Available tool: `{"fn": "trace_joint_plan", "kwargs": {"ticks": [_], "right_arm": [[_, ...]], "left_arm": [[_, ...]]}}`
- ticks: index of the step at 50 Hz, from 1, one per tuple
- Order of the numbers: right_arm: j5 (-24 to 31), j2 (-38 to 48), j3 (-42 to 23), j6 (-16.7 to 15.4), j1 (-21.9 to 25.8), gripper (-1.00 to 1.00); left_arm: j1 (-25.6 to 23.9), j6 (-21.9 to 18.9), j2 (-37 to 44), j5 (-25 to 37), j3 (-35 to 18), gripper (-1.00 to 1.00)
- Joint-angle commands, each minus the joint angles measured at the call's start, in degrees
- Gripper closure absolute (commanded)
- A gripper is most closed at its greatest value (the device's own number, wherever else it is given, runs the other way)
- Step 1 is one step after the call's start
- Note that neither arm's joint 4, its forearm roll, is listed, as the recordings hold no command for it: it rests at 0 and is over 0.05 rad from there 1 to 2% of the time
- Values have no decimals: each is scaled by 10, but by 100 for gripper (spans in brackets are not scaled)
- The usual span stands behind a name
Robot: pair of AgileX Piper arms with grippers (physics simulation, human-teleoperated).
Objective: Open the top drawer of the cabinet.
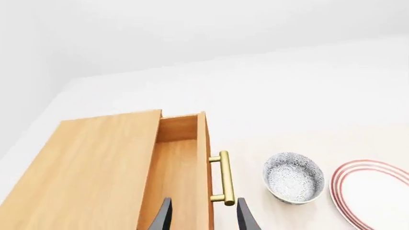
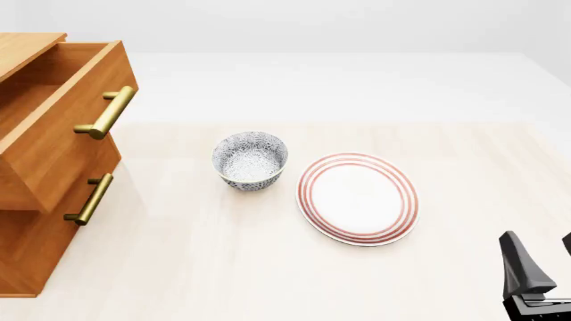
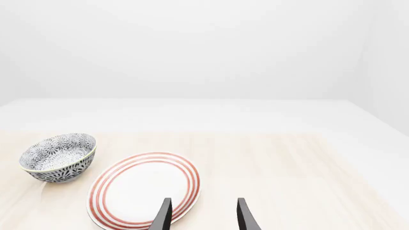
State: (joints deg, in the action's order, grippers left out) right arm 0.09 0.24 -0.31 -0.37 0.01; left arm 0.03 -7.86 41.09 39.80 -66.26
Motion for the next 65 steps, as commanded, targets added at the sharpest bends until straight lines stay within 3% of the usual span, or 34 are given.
{"fn": "trace_joint_plan", "kwargs": {"ticks": [1, 8, 11, 29, 52, 65], "right_arm": [[0, 0, 0, 0, 0, -100], [0, 0, 0, 0, 0, -100], [0, 0, 0, 0, 0, -100], [0, 0, 0, 0, 0, -100], [0, 0, 0, 0, 0, -100], [0, 0, 0, 0, 0, -100]], "left_arm": [[-5, 32, 33, 39, -31, -100], [21, 27, 40, 63, -39, -100], [12, 46, 49, 68, -43, -100], [30, 58, 81, 98, -42, -100], [38, 62, 104, 78, -26, -100], [34, 72, 120, 41, 14, -100]]}}
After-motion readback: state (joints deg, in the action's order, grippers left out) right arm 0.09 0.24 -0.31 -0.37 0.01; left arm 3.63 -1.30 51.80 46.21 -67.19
